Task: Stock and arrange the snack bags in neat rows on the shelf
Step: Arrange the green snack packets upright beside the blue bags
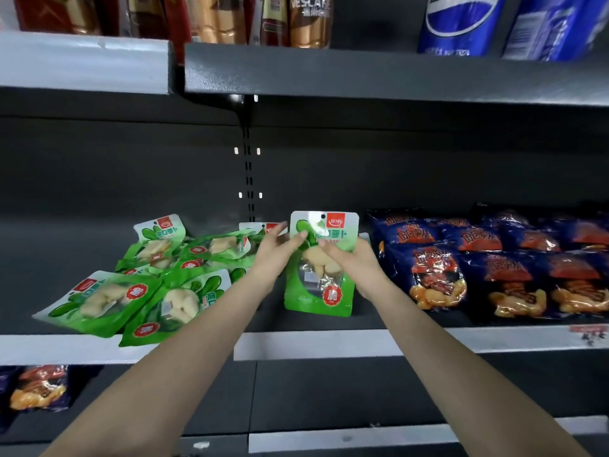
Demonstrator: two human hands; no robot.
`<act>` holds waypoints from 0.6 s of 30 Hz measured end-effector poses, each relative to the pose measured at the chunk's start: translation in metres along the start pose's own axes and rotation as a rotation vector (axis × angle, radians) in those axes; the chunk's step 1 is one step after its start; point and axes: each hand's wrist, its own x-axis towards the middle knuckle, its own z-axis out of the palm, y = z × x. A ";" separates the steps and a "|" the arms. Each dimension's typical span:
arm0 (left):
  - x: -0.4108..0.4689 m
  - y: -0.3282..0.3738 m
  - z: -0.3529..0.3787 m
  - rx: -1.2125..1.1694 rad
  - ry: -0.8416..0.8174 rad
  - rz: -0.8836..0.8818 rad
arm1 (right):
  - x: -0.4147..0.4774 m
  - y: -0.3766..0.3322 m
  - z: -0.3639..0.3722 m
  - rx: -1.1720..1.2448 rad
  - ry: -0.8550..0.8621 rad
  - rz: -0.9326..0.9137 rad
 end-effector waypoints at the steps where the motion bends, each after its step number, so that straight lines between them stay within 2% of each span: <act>1: 0.004 -0.004 0.001 -0.004 -0.059 -0.001 | -0.003 0.002 -0.004 0.009 -0.014 0.000; 3: 0.003 -0.008 0.009 -0.012 -0.099 0.019 | -0.005 0.011 -0.009 -0.027 0.069 0.003; 5: 0.002 -0.013 0.020 0.020 -0.060 0.040 | -0.006 0.021 -0.013 -0.130 0.216 0.012; 7: 0.001 -0.017 0.031 0.054 -0.047 0.048 | -0.011 0.028 -0.019 -0.307 0.317 -0.024; 9: 0.002 -0.025 0.040 0.093 -0.043 0.037 | -0.020 0.031 -0.025 -0.554 0.343 -0.150; 10: 0.004 -0.030 0.044 0.122 -0.026 0.024 | -0.025 0.034 -0.026 -0.692 0.319 -0.233; 12: 0.008 -0.039 0.053 0.182 0.013 -0.006 | -0.033 0.041 -0.025 -0.921 0.161 -0.305; 15: 0.010 -0.047 0.068 0.242 0.040 -0.037 | -0.040 0.057 -0.019 -1.053 -0.082 -0.110; 18: 0.007 -0.048 0.077 0.311 0.070 -0.038 | -0.035 0.065 -0.019 -1.063 -0.163 0.063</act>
